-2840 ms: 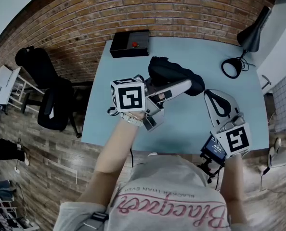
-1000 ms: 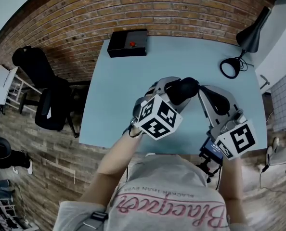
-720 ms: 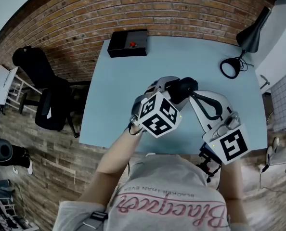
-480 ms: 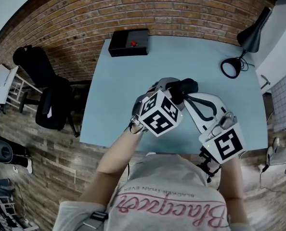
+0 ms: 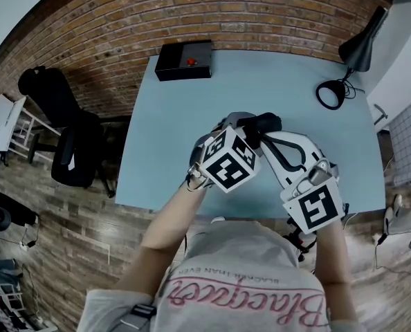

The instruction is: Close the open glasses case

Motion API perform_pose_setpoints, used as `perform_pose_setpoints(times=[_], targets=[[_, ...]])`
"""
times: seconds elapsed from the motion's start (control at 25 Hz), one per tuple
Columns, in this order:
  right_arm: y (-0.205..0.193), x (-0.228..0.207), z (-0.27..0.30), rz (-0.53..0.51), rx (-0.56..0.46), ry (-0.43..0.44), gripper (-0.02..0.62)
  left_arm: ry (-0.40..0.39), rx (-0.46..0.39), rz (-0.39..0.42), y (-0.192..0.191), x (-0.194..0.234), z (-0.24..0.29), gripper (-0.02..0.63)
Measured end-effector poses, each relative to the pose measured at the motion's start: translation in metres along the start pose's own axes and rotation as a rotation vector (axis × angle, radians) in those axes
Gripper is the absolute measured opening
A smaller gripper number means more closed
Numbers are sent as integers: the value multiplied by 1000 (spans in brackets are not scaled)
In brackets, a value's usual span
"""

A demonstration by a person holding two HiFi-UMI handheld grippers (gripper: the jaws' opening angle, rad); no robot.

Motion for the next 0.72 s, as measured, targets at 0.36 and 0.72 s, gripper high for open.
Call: perform_pose_setpoints(times=[0.36,0.72], targets=[[13,-33,-13,259,-184,-250,98,35,-98,-105,1,4,-5,259],[-6,-38,-22,405,-173,-289,32,88,-331,-339,14,15,-19,259]])
Point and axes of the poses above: the fingertips, and each gripper's own axes: z forward along the fingers, x to its left, y out of its top, the point moved 4 cm from there along -z, backward along the fingers, and after that the axes turned 8 degrees about -x, right-handed, at the moved point
